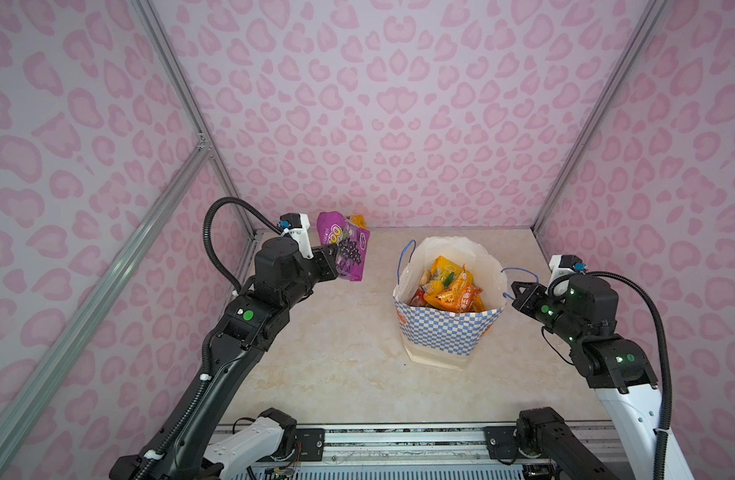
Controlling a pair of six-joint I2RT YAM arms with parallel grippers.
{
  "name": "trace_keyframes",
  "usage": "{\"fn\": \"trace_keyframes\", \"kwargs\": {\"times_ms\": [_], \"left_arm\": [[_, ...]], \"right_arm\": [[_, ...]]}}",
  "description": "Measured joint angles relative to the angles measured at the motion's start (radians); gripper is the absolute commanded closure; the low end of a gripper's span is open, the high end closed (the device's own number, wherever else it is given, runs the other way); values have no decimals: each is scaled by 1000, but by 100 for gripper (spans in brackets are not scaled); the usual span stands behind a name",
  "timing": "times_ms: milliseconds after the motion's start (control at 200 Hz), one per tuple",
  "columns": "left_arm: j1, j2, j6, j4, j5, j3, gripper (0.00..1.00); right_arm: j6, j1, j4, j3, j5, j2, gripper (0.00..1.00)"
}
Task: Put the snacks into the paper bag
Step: 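Lift the purple pack with the left gripper toward the bag, then lower the purple pack into the bag with the left gripper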
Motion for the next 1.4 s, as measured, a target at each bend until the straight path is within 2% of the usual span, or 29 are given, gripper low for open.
{"fn": "trace_keyframes", "kwargs": {"times_ms": [115, 345, 720, 925, 1105, 1400], "left_arm": [[-75, -10, 35, -22, -44, 55, 96], [-235, -9, 65, 0, -53, 156, 96], [-539, 304, 195, 76, -76, 476, 96], [-575, 505, 209, 66, -98, 571, 96], [-581, 658, 209, -8, -112, 629, 96], [-590, 784, 146, -100, -55, 635, 96]], "right_arm": [[-13, 0, 1, 40, 0, 18, 99], [-24, 0, 1, 77, 0, 51, 99], [-24, 0, 6, 73, 0, 49, 99], [-24, 0, -10, 71, 4, 31, 99], [-24, 0, -23, 70, 15, 21, 99], [-24, 0, -22, 65, 19, 21, 98]]}}
